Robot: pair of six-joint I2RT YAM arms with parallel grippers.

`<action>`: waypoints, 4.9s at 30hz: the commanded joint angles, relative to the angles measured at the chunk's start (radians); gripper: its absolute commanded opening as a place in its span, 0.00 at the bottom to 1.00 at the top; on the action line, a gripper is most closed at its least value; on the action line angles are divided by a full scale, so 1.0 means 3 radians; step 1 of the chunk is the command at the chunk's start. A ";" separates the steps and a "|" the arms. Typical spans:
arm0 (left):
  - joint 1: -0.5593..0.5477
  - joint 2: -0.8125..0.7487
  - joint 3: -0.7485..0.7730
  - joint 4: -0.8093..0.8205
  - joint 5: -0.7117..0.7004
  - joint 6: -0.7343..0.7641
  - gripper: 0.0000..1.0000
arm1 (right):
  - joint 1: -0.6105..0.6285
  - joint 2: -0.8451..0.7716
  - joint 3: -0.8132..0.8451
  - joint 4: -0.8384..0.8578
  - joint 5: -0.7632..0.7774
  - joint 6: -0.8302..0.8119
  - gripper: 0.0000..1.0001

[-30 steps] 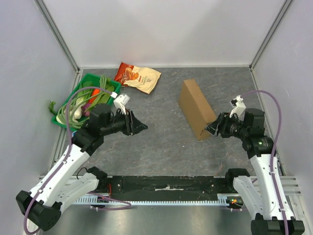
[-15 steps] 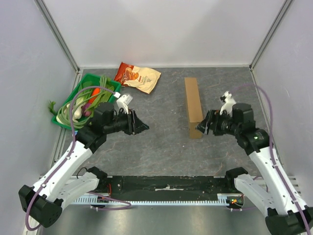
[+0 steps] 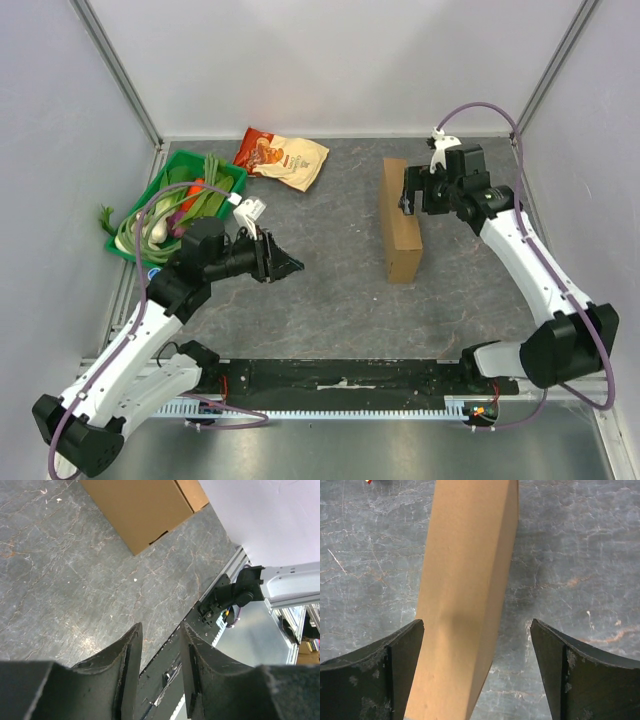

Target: Fold the paper box

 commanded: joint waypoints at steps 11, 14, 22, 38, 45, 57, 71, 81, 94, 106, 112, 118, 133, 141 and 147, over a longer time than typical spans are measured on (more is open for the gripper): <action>0.0007 -0.0400 -0.0209 0.0059 0.0207 -0.0123 0.44 | -0.0068 0.0468 -0.0105 0.0983 -0.0695 -0.0006 0.70; 0.0007 -0.0400 -0.0204 0.0049 0.0227 -0.0098 0.44 | 0.0090 0.0520 -0.0115 0.1008 -0.0619 0.0009 0.65; 0.0007 -0.0421 -0.0194 0.0029 0.0202 -0.0087 0.45 | 0.1086 0.0820 0.0002 0.0814 0.0739 0.0091 0.62; 0.0007 -0.0461 -0.0143 -0.0038 0.0176 -0.0098 0.45 | 0.2090 0.1762 0.0524 0.0604 0.2030 -0.0251 0.87; 0.0007 -0.0497 -0.0143 -0.0074 0.0176 -0.0062 0.45 | 0.2233 0.1956 0.0565 0.0655 0.1887 -0.0185 0.87; 0.0007 -0.0610 -0.0138 -0.0181 0.0151 0.0030 0.45 | 0.2162 0.2263 0.0432 0.0640 0.2859 -0.0481 0.77; 0.0007 -0.0513 -0.0066 -0.0176 0.0355 0.0235 0.44 | 0.1145 0.2115 0.0115 0.0742 0.2603 -0.0527 0.73; 0.0007 -0.0405 0.0082 -0.0314 0.0447 0.0363 0.45 | 0.0281 0.2146 0.0089 0.0865 0.2593 -0.0936 0.73; 0.0007 -0.0114 0.0220 -0.0268 0.0600 0.0460 0.44 | -0.0226 0.1982 -0.0151 0.0993 0.2516 -0.1320 0.73; 0.0007 -0.0093 0.0302 -0.0329 0.0616 0.0460 0.45 | -0.0385 0.1844 -0.0345 0.0998 0.2527 -0.1509 0.74; 0.0007 -0.0073 0.0302 -0.0329 0.0677 0.0460 0.44 | -0.0395 0.1834 -0.0407 0.0921 0.2588 -0.1565 0.74; 0.0007 -0.0037 0.0287 -0.0299 0.0733 0.0439 0.44 | -0.0410 0.1813 -0.0443 0.0840 0.2649 -0.1555 0.75; 0.0007 0.0009 0.0287 -0.0273 0.0836 0.0378 0.44 | -0.0415 0.1640 -0.0657 0.0548 0.2649 -0.1407 0.75; 0.0007 0.0086 0.0302 -0.0242 0.0963 0.0352 0.44 | -0.0410 0.1507 -0.0800 0.0451 0.2639 -0.1294 0.75; 0.0002 0.0050 0.0277 -0.0253 0.1009 0.0337 0.44 | -0.0380 0.1338 -0.0948 0.0297 0.2583 -0.1197 0.76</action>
